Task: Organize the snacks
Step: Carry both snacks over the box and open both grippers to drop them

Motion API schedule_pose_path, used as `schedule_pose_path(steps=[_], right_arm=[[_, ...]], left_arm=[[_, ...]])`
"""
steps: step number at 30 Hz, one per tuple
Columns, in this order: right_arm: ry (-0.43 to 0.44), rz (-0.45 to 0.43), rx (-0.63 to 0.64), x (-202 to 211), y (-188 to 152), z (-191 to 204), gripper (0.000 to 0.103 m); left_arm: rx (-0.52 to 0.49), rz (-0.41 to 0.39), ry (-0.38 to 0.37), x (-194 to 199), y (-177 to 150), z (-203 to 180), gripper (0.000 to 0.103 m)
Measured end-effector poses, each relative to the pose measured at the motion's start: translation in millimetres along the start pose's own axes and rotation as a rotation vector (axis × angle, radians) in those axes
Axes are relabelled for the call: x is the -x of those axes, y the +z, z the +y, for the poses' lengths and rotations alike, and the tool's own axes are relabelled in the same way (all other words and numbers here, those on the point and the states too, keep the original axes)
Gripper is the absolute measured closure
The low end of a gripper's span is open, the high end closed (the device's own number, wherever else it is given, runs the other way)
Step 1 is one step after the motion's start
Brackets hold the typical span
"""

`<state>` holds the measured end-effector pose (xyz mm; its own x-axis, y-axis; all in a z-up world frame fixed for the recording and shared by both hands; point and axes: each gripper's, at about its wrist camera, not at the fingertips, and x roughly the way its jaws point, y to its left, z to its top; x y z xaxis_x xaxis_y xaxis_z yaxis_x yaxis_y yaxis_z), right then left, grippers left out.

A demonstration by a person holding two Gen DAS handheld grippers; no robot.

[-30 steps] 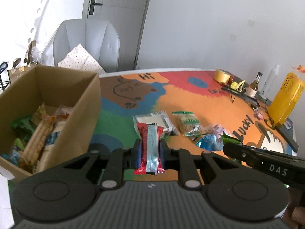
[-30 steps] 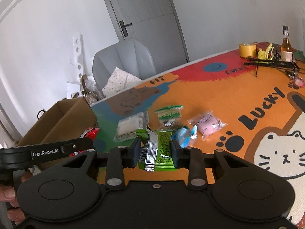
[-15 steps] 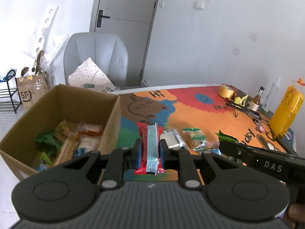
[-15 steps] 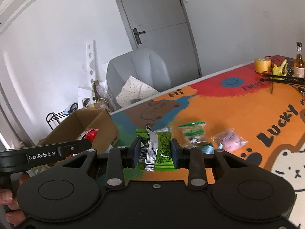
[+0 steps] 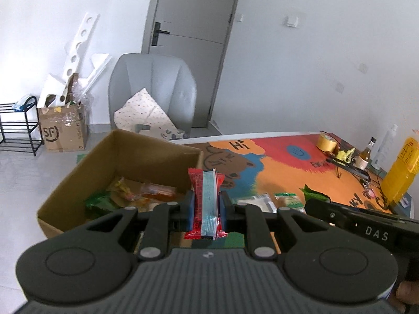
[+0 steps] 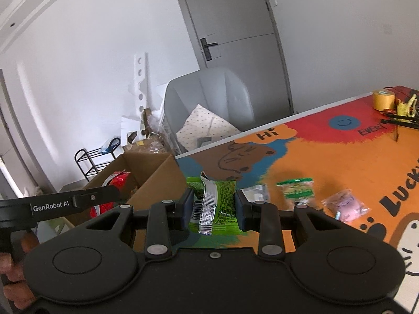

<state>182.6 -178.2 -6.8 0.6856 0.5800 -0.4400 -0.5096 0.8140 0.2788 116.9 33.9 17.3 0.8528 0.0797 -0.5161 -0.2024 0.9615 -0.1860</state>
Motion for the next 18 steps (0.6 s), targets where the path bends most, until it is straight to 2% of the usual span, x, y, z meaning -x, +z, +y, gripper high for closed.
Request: schedule_pose_path(steps=[18], right_arm=[[0.045, 0.007, 0.038, -27.9, 10.6, 35.6, 0.072]], left_arm=[[0.107, -0.017, 0.093, -3.5, 13.8, 68.5, 0.085]])
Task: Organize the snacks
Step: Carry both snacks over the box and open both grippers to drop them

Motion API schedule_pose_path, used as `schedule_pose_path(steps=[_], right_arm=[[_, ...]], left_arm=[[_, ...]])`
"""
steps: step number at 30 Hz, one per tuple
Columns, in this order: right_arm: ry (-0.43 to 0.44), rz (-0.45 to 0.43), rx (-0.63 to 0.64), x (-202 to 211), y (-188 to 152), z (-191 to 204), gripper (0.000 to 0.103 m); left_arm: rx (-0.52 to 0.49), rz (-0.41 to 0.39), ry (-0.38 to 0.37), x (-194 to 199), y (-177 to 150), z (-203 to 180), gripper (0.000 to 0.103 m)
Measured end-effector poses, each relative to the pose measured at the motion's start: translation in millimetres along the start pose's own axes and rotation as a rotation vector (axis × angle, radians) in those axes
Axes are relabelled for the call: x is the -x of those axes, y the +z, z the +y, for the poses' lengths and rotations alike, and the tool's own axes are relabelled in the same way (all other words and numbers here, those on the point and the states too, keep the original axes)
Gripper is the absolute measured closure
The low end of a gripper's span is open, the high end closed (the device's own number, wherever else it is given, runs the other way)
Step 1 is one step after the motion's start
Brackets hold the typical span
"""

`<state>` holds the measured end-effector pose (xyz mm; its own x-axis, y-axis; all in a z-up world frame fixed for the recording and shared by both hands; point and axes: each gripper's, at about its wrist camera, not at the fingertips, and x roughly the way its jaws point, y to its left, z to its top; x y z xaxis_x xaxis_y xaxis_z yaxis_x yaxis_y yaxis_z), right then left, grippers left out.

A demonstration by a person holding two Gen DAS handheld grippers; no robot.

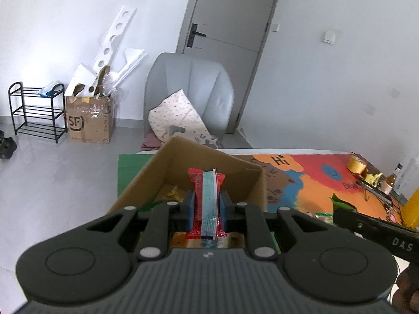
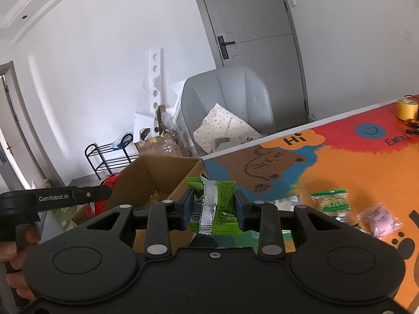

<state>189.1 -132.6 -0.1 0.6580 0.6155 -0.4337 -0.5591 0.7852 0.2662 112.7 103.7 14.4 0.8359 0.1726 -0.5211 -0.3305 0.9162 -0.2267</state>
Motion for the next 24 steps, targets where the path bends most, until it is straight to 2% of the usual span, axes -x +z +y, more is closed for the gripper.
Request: schedule_pose_path(steps=[9, 15, 24], right_arm=[[0.025, 0.021, 0.002, -19.9, 6.7, 17.2, 0.072], [0.033, 0.022, 0.016, -32.4, 12.3, 31.1, 0.072], [0.071, 0.016, 0.035, -52.4, 18.8, 48.7, 0.072]], left_arm=[[0.006, 0.019, 0.031, -10.0, -2.3, 17.8, 0.080], [0.010, 0.023, 0.019, -9.8, 0.6, 23.0, 0.076], [0.022, 0.024, 0.015, -10.4, 1.9, 34.2, 0.057]])
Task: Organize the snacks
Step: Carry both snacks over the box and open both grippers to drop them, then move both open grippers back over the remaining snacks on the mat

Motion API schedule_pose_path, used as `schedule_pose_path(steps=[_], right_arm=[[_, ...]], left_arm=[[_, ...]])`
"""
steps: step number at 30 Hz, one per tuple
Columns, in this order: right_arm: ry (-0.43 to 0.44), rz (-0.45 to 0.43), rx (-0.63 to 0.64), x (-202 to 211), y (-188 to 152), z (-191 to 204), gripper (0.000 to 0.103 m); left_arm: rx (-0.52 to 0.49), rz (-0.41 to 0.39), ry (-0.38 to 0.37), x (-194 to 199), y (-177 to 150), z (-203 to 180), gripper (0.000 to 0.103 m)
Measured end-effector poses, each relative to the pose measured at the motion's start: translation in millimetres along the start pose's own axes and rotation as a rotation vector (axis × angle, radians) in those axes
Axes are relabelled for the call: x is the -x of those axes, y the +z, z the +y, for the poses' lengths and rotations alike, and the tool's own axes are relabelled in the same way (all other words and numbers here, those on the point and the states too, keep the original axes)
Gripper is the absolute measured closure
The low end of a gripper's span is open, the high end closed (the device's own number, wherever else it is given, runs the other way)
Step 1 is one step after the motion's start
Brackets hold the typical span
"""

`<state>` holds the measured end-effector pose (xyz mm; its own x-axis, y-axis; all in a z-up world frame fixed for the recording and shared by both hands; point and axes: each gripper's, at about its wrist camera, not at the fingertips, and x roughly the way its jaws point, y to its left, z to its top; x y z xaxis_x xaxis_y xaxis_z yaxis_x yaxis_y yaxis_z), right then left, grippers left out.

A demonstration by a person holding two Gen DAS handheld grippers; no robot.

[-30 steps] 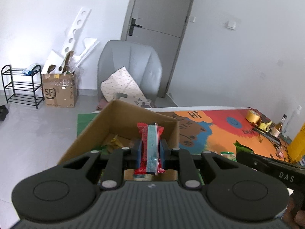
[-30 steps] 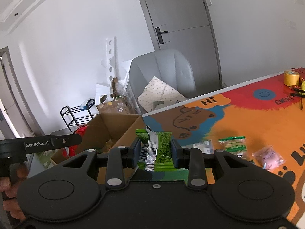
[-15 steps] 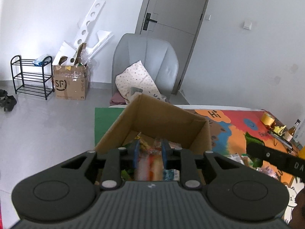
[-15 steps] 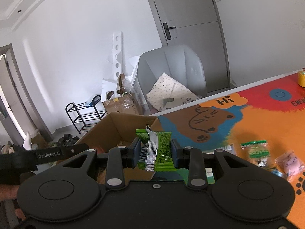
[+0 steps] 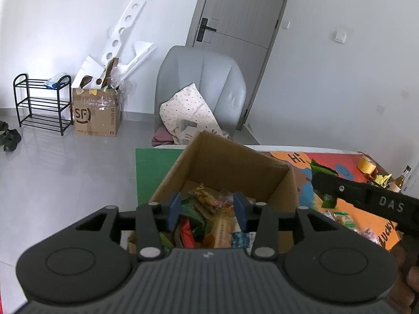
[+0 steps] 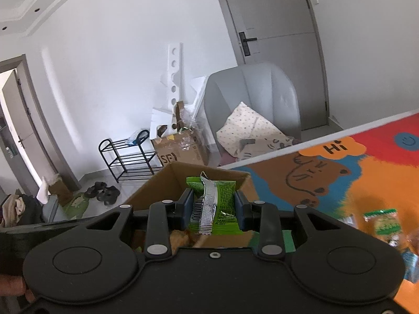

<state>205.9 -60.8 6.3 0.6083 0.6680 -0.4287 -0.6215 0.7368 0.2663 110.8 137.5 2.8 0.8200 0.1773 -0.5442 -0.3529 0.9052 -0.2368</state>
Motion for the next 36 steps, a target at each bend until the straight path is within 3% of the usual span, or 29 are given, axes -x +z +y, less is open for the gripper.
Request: schedule_pose_path(steps=[2, 10, 13, 18, 26, 36], right_arm=[[0.009, -0.002, 0.006, -5.4, 1.3, 4.9, 0.072], [0.040, -0.002, 0.014, -22.7, 6.8, 17.5, 0.072], [0.053, -0.017, 0.018, -25.6, 7.9, 19.9, 0.071], [0.067, -0.061, -0.019, -18.0, 8.5, 12.8, 0.044], [0.035, -0.036, -0.063, 1.4, 6.6, -7.0, 0.044], [-0.004, -0.004, -0.076, 27.2, -6.6, -22.0, 0.036]], left_arm=[[0.007, -0.002, 0.004, -1.9, 1.0, 4.4, 0.052], [0.027, -0.006, -0.028, -4.4, 3.5, 15.3, 0.048], [0.028, -0.007, -0.042, -2.1, 3.7, 13.5, 0.041], [0.026, -0.019, -0.037, -0.9, 2.9, 9.1, 0.034], [0.037, -0.023, -0.014, 3.5, 1.8, 2.4, 0.025], [-0.003, -0.038, -0.012, 11.3, -1.9, -19.9, 0.016]])
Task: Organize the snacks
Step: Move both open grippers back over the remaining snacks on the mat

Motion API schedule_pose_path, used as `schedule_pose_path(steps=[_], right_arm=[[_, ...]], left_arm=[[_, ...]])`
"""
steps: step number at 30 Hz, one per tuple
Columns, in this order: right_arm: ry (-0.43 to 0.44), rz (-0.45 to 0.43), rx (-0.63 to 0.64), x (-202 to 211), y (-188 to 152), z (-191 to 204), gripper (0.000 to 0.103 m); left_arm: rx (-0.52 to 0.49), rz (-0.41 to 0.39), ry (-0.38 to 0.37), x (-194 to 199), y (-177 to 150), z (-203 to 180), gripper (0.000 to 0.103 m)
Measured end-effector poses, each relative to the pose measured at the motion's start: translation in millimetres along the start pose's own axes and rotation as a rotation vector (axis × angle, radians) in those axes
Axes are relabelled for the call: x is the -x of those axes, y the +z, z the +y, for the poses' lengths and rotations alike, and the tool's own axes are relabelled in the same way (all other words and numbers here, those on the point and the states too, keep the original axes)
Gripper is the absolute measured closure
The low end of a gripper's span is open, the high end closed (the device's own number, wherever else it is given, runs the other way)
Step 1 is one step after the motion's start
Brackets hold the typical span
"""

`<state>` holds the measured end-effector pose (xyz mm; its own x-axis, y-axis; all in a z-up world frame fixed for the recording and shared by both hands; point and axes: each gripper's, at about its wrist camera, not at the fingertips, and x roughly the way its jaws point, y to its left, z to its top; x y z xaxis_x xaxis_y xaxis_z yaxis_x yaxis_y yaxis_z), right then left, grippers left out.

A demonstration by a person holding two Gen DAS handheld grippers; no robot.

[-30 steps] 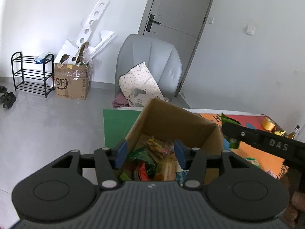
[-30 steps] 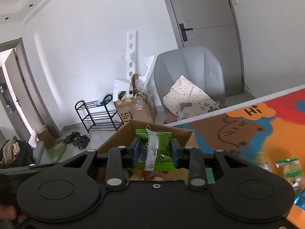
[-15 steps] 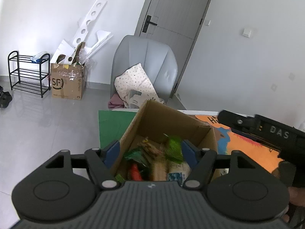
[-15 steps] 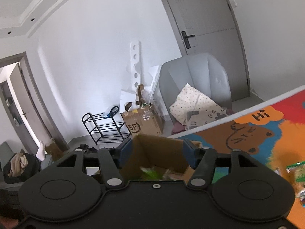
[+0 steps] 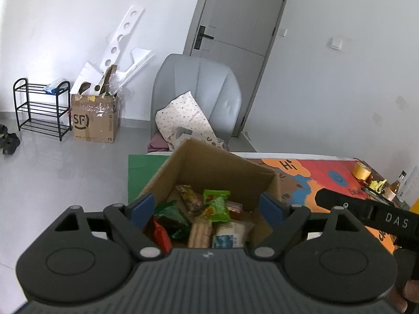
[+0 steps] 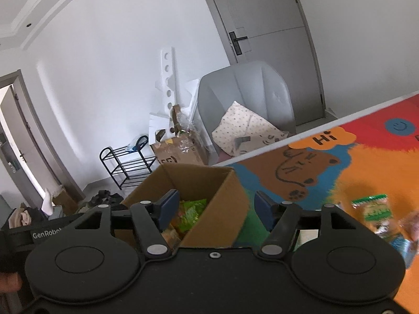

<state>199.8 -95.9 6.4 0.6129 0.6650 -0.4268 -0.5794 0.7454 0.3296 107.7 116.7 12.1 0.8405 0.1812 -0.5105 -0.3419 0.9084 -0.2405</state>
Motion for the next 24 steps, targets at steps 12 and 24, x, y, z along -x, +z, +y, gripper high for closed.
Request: schedule_pose_path(steps=[12, 24], right_arm=[[-0.089, -0.025, -0.056, 36.5, -7.4, -41.3, 0.018], [-0.140, -0.053, -0.106, 62.8, -15.2, -78.9, 0.010]], left_arm=[[-0.052, 0.031, -0.033, 0.3, -11.2, -45.0, 0.011], [-0.097, 0.055, -0.071, -1.6, -22.2, -85.2, 0.010]])
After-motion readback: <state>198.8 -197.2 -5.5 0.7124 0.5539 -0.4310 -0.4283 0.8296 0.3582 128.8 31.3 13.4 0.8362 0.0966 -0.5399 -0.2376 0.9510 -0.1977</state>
